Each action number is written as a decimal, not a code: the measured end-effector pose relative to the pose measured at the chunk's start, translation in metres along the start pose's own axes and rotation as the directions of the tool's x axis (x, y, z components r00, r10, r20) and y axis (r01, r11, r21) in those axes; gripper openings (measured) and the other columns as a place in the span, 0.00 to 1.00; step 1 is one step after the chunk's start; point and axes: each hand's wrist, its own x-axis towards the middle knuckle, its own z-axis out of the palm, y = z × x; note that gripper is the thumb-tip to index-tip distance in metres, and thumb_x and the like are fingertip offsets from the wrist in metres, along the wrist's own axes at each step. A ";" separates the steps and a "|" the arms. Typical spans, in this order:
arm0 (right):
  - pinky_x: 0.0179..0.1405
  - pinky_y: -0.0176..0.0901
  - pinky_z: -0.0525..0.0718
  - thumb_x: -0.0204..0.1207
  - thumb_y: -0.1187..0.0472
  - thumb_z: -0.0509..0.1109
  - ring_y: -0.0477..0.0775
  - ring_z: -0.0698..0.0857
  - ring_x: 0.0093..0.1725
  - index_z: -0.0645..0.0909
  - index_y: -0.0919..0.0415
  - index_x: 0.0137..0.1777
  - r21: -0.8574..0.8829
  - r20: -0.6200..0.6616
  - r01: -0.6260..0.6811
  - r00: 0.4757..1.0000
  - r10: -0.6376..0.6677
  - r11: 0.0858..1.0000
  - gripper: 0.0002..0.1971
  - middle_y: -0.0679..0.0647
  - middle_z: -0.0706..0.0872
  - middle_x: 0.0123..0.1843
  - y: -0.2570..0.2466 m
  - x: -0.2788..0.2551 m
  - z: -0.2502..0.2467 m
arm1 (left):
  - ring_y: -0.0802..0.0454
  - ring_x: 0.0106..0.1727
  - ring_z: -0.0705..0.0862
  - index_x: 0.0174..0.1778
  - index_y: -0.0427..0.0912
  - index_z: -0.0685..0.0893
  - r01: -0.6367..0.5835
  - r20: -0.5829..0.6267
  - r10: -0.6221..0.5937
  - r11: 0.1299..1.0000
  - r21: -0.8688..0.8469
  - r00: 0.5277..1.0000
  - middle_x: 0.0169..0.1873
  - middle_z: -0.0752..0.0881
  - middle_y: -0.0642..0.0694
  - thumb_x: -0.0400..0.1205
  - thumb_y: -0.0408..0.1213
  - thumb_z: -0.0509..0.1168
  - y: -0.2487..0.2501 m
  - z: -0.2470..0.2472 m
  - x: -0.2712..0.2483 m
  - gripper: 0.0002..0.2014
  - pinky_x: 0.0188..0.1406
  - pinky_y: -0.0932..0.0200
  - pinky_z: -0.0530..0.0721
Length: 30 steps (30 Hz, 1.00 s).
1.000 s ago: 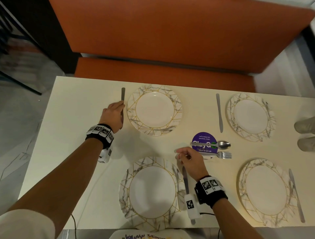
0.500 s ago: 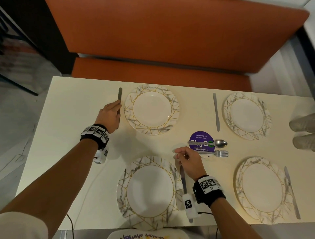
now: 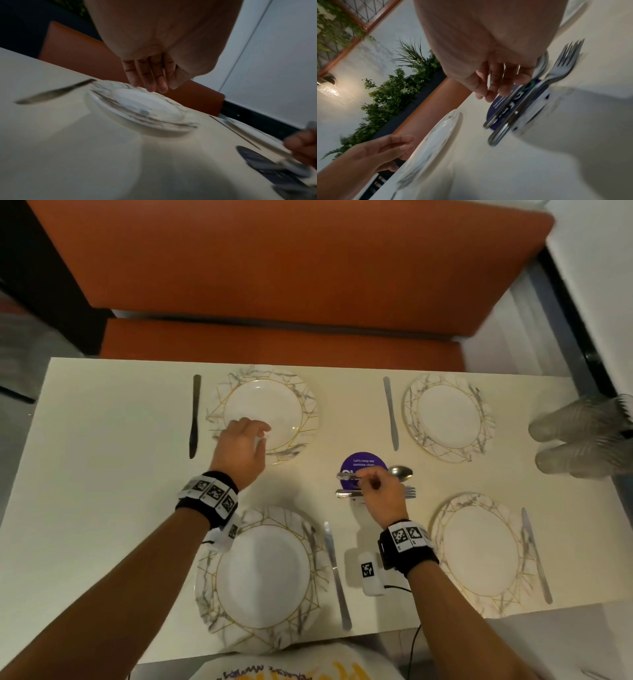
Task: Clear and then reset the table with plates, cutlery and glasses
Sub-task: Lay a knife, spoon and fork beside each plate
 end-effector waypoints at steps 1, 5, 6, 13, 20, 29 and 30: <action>0.41 0.18 0.76 0.82 0.68 0.68 0.45 0.86 0.45 0.88 0.57 0.52 -0.040 -0.042 -0.005 0.999 0.003 0.999 0.08 0.49 0.88 0.47 0.008 0.005 -0.007 | 0.43 0.54 0.81 0.63 0.43 0.86 -0.005 0.024 0.006 1.000 -0.015 1.000 0.51 0.87 0.45 0.84 0.32 0.65 0.013 0.011 -0.002 0.12 0.57 0.45 0.81; 0.52 0.45 0.84 0.77 0.66 0.72 0.59 0.85 0.51 0.86 0.58 0.52 -0.193 -0.182 -0.036 0.983 0.000 0.981 0.06 0.58 0.87 0.50 0.037 0.025 -0.033 | 0.44 0.51 0.84 0.60 0.43 0.87 -0.046 0.135 0.055 0.997 -0.065 0.989 0.50 0.89 0.46 0.84 0.32 0.65 0.065 0.056 -0.004 0.11 0.55 0.44 0.85; 0.56 0.51 0.82 0.76 0.65 0.73 0.61 0.83 0.54 0.85 0.58 0.54 -0.247 -0.200 -0.075 0.979 0.025 0.966 0.08 0.59 0.86 0.52 0.042 0.029 -0.039 | 0.45 0.51 0.84 0.60 0.43 0.87 -0.043 0.168 0.056 0.996 -0.075 0.984 0.49 0.89 0.47 0.84 0.32 0.65 0.078 0.066 -0.004 0.11 0.55 0.44 0.85; 0.64 0.57 0.81 0.79 0.51 0.68 0.64 0.79 0.65 0.85 0.57 0.62 -0.448 -0.093 -0.278 0.960 0.265 0.850 0.16 0.59 0.84 0.63 0.055 0.050 -0.071 | 0.43 0.58 0.83 0.64 0.42 0.85 0.023 0.338 0.001 0.998 -0.066 0.941 0.57 0.88 0.43 0.87 0.35 0.62 0.149 0.118 0.003 0.12 0.60 0.44 0.83; 0.52 0.46 0.84 0.81 0.58 0.70 0.58 0.86 0.48 0.86 0.56 0.43 -0.201 -0.008 -0.216 0.976 0.219 0.956 0.06 0.52 0.87 0.43 0.047 0.064 -0.084 | 0.44 0.68 0.80 0.75 0.42 0.81 0.126 0.416 -0.096 0.991 -0.046 0.904 0.68 0.85 0.43 0.88 0.36 0.62 0.175 0.120 0.014 0.18 0.68 0.51 0.77; 0.35 0.18 0.73 0.80 0.61 0.73 0.45 0.81 0.38 0.88 0.64 0.49 -0.035 -0.052 0.224 0.973 -0.225 0.974 0.06 0.50 0.87 0.40 -0.031 0.086 -0.114 | 0.51 0.42 0.88 0.62 0.47 0.86 0.296 0.296 -0.206 0.908 -0.297 0.933 0.44 0.91 0.46 0.92 0.40 0.56 0.210 0.085 0.027 0.13 0.40 0.54 0.88; 0.35 0.16 0.72 0.80 0.61 0.74 0.44 0.82 0.39 0.89 0.63 0.49 -0.018 -0.058 0.257 0.965 -0.257 0.966 0.06 0.49 0.86 0.40 -0.042 0.087 -0.114 | 0.52 0.36 0.86 0.58 0.48 0.86 0.294 0.258 -0.213 0.896 -0.333 0.942 0.38 0.89 0.47 0.92 0.39 0.56 0.212 0.080 0.026 0.12 0.37 0.54 0.86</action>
